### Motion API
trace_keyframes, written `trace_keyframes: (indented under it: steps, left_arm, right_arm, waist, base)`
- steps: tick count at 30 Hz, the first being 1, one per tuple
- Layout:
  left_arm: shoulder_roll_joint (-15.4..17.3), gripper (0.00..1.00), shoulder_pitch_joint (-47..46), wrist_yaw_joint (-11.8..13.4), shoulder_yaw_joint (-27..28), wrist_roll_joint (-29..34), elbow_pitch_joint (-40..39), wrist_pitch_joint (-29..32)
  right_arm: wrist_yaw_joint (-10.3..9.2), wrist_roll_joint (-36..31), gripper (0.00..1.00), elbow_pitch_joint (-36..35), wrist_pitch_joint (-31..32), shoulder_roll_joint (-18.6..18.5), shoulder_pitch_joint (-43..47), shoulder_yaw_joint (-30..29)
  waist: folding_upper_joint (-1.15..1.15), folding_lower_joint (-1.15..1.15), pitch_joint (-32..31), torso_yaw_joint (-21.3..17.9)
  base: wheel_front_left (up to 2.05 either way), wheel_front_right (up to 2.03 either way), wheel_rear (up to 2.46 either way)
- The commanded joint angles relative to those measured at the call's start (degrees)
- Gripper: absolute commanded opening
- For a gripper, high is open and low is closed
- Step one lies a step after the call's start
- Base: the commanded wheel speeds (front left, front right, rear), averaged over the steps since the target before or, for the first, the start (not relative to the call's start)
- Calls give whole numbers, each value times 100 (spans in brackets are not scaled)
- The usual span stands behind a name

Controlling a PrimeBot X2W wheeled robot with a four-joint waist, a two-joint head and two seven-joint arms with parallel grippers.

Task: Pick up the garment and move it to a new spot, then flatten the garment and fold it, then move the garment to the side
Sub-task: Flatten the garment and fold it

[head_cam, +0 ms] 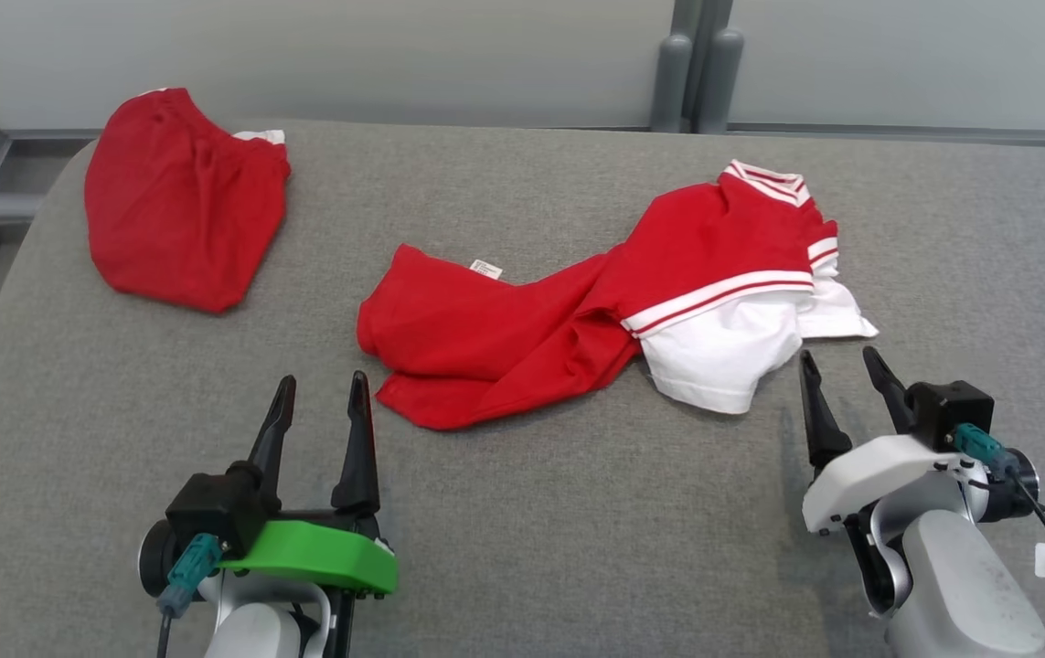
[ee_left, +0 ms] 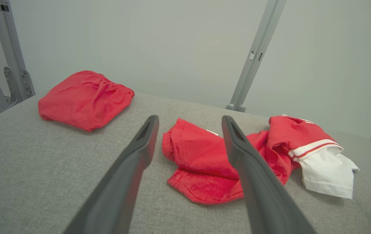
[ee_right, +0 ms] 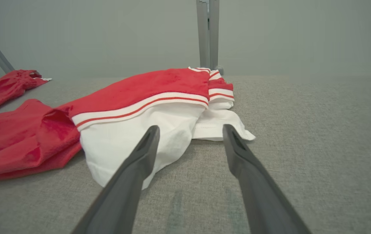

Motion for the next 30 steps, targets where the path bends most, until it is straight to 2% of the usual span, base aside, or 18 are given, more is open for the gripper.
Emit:
trace_keyframes:
  steps: [1,11,20,22,24,25,30]
  left_arm:
    - [2,100,-5,31,-11,11,-18,-6]
    - [3,100,-82,46,-55,1,-38,-6]
    - [3,100,-59,53,-22,75,-5,-6]
    - [3,100,-9,64,-3,102,-1,-6]
    - [2,100,34,59,10,107,7,-5]
    - [2,100,51,54,18,101,13,-6]
    - [2,100,120,32,8,47,40,-5]
  right_arm:
    - [3,-9,100,170,-5,-40,-159,-50]
    - [3,287,100,1714,-25,-203,-951,-172]
    - [3,585,100,2514,-38,-260,-1386,46]
    - [3,671,45,2549,-44,-230,-1398,138]
    - [3,750,9,2497,-44,-219,-1371,234]
    - [3,785,0,2440,-46,-212,-1340,274]
    - [3,968,0,2051,-49,-146,-1112,549]
  waist:
    - [59,0,164,253]
    - [59,0,351,739]
    - [59,0,407,819]
    - [59,0,379,773]
    - [59,0,343,704]
    - [59,0,327,663]
    - [59,0,231,419]
  base:
    - [0,0,0]
    - [0,0,0]
    - [0,0,0]
    - [0,0,0]
    - [0,0,0]
    - [0,0,0]
    - [0,0,0]
